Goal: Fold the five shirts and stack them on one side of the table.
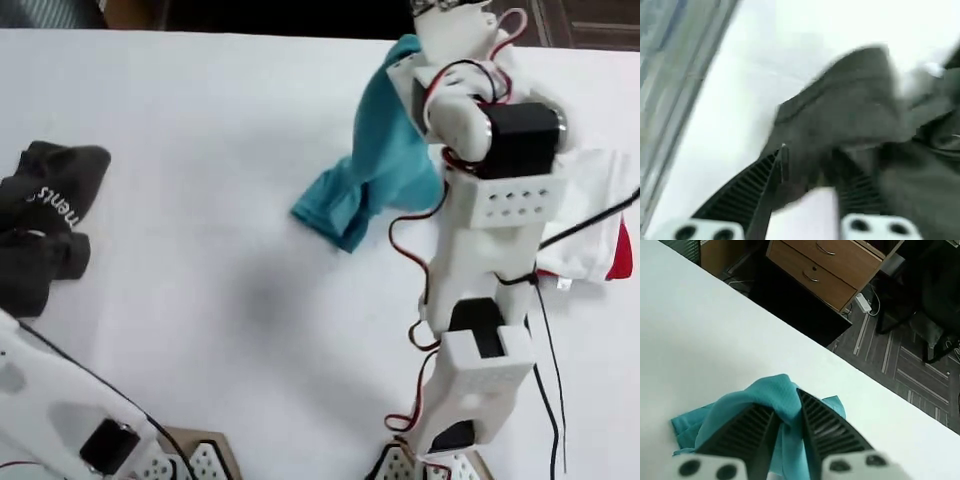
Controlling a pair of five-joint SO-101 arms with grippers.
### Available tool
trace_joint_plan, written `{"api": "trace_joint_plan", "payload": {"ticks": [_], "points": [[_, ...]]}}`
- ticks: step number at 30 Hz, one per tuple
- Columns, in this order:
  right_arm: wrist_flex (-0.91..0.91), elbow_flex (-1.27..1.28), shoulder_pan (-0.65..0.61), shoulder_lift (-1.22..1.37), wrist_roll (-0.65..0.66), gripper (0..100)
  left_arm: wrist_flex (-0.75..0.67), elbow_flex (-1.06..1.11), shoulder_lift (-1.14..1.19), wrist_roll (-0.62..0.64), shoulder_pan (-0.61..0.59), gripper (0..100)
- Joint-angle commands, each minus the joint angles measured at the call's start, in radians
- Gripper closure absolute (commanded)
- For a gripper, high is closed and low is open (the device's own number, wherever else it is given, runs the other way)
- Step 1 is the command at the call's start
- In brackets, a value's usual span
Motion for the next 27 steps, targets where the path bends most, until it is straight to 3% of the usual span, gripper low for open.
{"api": "trace_joint_plan", "payload": {"ticks": [1, 9, 14, 27], "points": [[0.002, 0.041, -0.062, -0.044, 0.002, 97.8, 0.035, 0.008, -0.061, 0.037, 0.064, 77], [-0.004, 0.091, -0.314, -0.042, -0.132, 97.8, 0.084, 0.104, -0.074, 0.175, 0.235, 79], [-0.061, 0.089, -0.467, -0.042, -0.133, 97.8, 0.084, 0.186, -0.074, 0.226, 0.347, 79], [-0.122, 0.141, -0.486, -0.004, -0.143, 97.8, 0.083, 0.288, -0.069, 0.236, 0.463, 79]]}}
